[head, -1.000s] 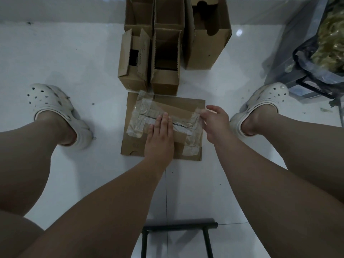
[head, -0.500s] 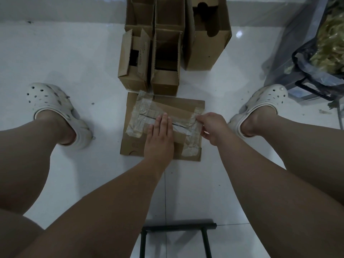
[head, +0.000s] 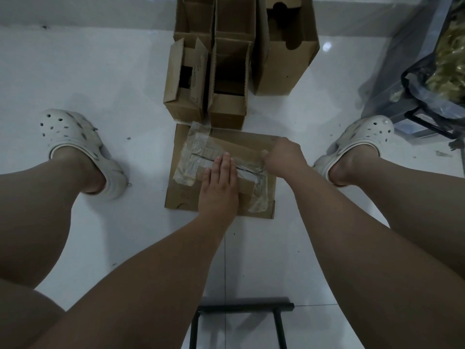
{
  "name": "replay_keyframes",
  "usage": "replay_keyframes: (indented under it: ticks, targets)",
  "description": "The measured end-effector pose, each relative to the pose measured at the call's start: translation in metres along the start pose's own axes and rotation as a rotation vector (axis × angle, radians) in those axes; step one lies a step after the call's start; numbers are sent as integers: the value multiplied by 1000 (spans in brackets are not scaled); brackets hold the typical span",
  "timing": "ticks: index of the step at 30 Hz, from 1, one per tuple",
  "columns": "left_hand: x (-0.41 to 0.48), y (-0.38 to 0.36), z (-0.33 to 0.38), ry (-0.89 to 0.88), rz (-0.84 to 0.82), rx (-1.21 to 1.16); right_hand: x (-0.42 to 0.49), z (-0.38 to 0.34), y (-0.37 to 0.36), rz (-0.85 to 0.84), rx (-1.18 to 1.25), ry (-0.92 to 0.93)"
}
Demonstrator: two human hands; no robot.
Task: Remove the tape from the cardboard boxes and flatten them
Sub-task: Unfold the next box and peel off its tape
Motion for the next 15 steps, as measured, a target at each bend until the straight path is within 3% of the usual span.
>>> replay_keyframes:
  ticks: [2, 5, 11, 15]
  targets:
    - [0, 1, 0, -3, -4, 10, 1, -1, 2, -43, 53, -32]
    - [0, 1, 1, -4, -4, 8, 0, -1, 0, -76, 327, -165]
    - [4, 2, 2, -7, -59, -53, -18, 16, -16, -114, 1168, -459]
    - [3, 8, 12, -28, -71, -145, -22, 23, -19, -133, 1311, -508]
Point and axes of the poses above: each hand's wrist, its own x-axis towards the middle knuckle, its own y-axis out of the back of the hand, z = x × y, the point moved 3 cm from there along x, towards the middle knuckle, and after that the axes turned 10 degrees about x, right-handed, at the moved point
